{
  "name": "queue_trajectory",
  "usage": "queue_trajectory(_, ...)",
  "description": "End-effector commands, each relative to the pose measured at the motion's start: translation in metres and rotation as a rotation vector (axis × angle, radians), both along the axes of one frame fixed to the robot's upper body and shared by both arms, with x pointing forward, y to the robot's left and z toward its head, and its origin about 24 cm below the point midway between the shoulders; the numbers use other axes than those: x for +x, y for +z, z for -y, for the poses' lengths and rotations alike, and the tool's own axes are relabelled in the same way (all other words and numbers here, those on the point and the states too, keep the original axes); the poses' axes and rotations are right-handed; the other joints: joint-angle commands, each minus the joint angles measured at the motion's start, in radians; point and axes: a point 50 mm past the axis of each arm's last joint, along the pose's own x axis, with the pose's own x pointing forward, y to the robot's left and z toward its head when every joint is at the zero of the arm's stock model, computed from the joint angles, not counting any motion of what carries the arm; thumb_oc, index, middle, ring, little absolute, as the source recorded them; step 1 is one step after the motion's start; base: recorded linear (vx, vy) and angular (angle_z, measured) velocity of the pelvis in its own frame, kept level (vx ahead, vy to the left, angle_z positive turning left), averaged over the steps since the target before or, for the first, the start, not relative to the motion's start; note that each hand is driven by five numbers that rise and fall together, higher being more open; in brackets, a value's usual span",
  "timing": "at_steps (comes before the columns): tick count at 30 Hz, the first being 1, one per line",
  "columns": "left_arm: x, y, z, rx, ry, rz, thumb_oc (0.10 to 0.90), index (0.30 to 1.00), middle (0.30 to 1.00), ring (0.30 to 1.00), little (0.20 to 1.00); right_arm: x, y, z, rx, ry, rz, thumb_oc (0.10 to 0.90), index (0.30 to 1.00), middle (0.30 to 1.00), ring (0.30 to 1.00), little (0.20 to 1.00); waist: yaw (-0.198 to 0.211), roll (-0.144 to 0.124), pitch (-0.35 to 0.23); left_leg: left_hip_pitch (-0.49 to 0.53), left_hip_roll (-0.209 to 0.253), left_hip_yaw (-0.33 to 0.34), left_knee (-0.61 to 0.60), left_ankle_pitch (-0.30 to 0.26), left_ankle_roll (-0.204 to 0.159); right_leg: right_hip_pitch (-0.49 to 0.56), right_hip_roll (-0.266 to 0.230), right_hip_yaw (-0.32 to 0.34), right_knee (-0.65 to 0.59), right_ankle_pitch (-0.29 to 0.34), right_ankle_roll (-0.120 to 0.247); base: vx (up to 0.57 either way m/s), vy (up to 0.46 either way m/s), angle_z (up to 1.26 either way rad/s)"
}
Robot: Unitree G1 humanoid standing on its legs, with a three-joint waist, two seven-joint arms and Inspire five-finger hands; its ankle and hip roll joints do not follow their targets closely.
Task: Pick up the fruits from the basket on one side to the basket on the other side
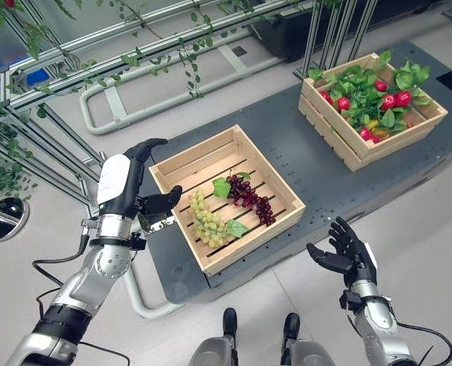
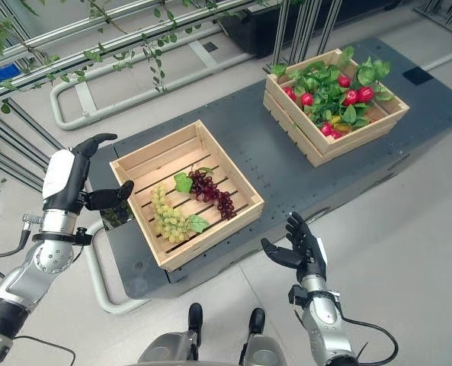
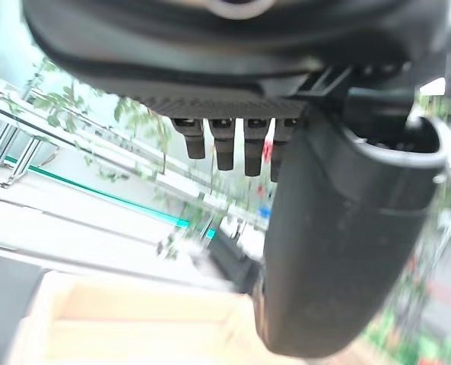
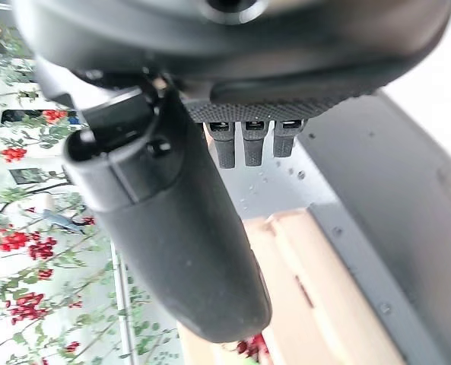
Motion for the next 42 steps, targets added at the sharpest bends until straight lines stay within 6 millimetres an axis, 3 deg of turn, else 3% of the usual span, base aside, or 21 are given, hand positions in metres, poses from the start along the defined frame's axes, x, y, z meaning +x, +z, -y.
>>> queue_trajectory(1, 0.029, 0.078, -0.004, 0.099, 0.003, 0.274, 0.800, 0.900, 0.900, 0.900, 0.900, 0.042, 0.063, -0.007, -0.024, 0.150, 0.285, 0.800, 0.900, 0.900, 0.900, 0.900, -0.031, -0.038, 0.082, -0.109, -0.011, 0.047, 0.229, -0.122, -0.016, -0.087, -0.059, 0.031, 0.247, -0.145, -0.042, -0.19, 0.079, -0.07)
queue_trajectory(3, 0.034, 0.088, -0.003, 0.132, 0.007, 0.293, 0.800, 0.900, 0.900, 0.900, 0.900, 0.049, 0.073, -0.006, -0.026, 0.168, 0.320, 0.800, 0.900, 0.900, 0.900, 0.900, -0.033, -0.043, 0.107, -0.151, -0.008, 0.058, 0.280, -0.133, -0.013, -0.134, -0.065, 0.035, 0.303, -0.155, -0.045, -0.19, 0.037, -0.08)
queue_trajectory(5, 0.044, 0.113, 0.000, 0.212, 0.010, 0.341, 0.800, 0.900, 0.900, 0.900, 0.900, 0.063, 0.095, -0.010, -0.019, 0.196, 0.389, 0.800, 0.900, 0.900, 0.900, 0.900, -0.038, -0.062, 0.154, -0.252, 0.008, 0.079, 0.412, -0.172, -0.004, -0.244, -0.081, 0.045, 0.443, -0.187, -0.052, -0.20, 0.019, -0.07)
queue_trajectory(9, 0.051, 0.136, 0.005, 0.285, 0.028, 0.400, 0.800, 0.900, 0.900, 0.900, 0.900, 0.075, 0.114, -0.017, -0.019, 0.228, 0.425, 0.800, 0.900, 0.900, 0.900, 0.900, -0.046, -0.081, 0.190, -0.354, 0.024, 0.082, 0.533, -0.214, 0.008, -0.356, -0.095, 0.058, 0.580, -0.223, -0.055, -0.08, 0.036, 0.03)
queue_trajectory(18, 0.057, 0.174, 0.001, 0.439, 0.117, 0.394, 0.800, 0.900, 0.900, 0.900, 0.900, 0.084, 0.133, -0.015, -0.070, 0.243, 0.442, 0.800, 0.900, 0.900, 0.900, 0.900, -0.067, -0.082, 0.217, -0.525, 0.055, 0.095, 0.634, -0.238, 0.016, -0.546, -0.097, 0.091, 0.694, -0.235, -0.052, -0.04, 0.065, -0.04)
queue_trajectory(27, 0.058, 0.190, -0.006, 0.585, 0.171, 0.252, 0.800, 0.900, 0.900, 0.900, 0.900, 0.087, 0.142, -0.012, -0.084, 0.233, 0.465, 0.800, 0.900, 0.900, 0.900, 0.900, -0.061, -0.078, 0.217, -0.561, 0.054, 0.102, 0.621, -0.226, 0.014, -0.589, -0.092, 0.093, 0.680, -0.216, -0.040, -0.01, 0.013, -0.01)
queue_trajectory(42, 0.054, 0.200, 0.012, 0.673, 0.041, -0.142, 0.800, 0.900, 0.900, 0.900, 0.900, 0.079, 0.133, -0.006, -0.078, 0.216, 0.450, 0.800, 0.900, 0.900, 0.900, 0.900, -0.039, -0.066, 0.217, -0.551, 0.050, 0.108, 0.592, -0.218, 0.024, -0.582, -0.105, 0.068, 0.651, -0.197, -0.027, 0.00, 0.000, 0.00)
